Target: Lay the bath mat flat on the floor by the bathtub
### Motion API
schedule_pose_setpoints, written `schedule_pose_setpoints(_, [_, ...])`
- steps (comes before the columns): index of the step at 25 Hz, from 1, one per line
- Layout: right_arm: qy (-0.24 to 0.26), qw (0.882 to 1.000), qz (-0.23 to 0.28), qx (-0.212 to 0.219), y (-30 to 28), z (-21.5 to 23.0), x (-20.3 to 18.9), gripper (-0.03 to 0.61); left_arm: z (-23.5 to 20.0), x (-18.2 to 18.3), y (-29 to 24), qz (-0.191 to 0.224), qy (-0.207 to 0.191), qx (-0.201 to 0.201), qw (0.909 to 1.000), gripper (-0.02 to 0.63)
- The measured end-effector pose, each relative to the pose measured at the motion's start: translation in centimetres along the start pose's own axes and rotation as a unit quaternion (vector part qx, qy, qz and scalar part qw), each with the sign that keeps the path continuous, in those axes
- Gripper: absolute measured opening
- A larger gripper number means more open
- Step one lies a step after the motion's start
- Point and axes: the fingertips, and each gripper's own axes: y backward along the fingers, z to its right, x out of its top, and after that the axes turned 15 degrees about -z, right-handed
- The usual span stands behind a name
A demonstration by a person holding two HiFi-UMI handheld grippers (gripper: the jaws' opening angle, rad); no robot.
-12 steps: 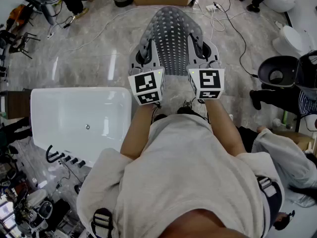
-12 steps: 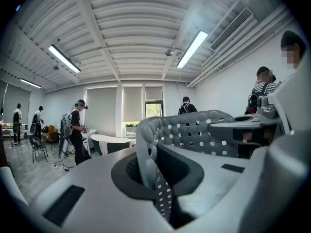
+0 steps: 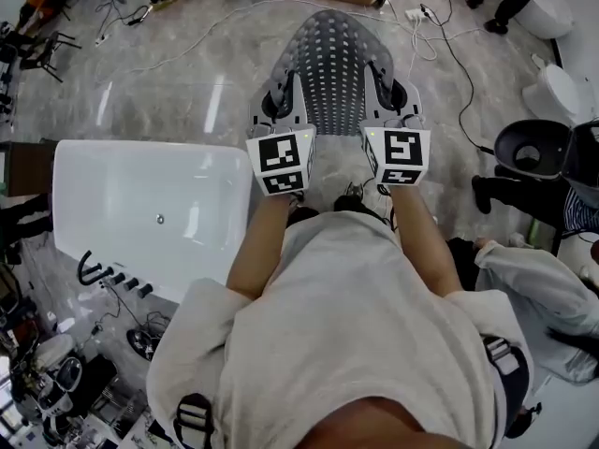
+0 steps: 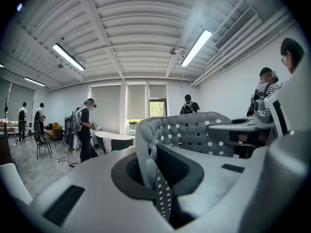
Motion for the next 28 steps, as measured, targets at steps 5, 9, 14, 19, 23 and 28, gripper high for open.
schedule_pose_setpoints(5, [0.001, 1.0, -0.009, 0.0, 0.1, -2.6, 0.1, 0.02, -2.9, -1.1, 1.8, -0.005, 0.007, -0.002, 1.0, 0.031])
schedule_pose_setpoints(9, [-0.007, 1.0, -0.013, -0.005, -0.2, -3.8, -0.1, 0.021, -4.5, -1.9, 2.5, -0.01, 0.003, -0.009, 0.9999, 0.031])
schedule_pose_setpoints(14, [-0.019, 1.0, -0.022, -0.013, -0.4, -5.9, -1.2, 0.021, -6.4, -3.5, 3.4, -0.022, -0.004, -0.021, 0.9995, 0.031])
schedule_pose_setpoints(19, [-0.031, 0.999, -0.034, -0.014, -1.1, -6.6, -2.6, 0.021, -7.1, -5.0, 2.7, -0.028, -0.004, -0.03, 0.9991, 0.031])
schedule_pose_setpoints(23, [-0.025, 0.999, -0.04, -0.013, -2.4, -6.1, -3.1, 0.021, -7.3, -5.4, 0.8, -0.034, -0.002, -0.034, 0.9989, 0.031])
schedule_pose_setpoints(28, [-0.015, 0.999, -0.038, 0.0, -6.4, -4.4, -2.3, 0.02, -8.4, -4.9, -2.8, -0.041, 0.006, -0.022, 0.9989, 0.031])
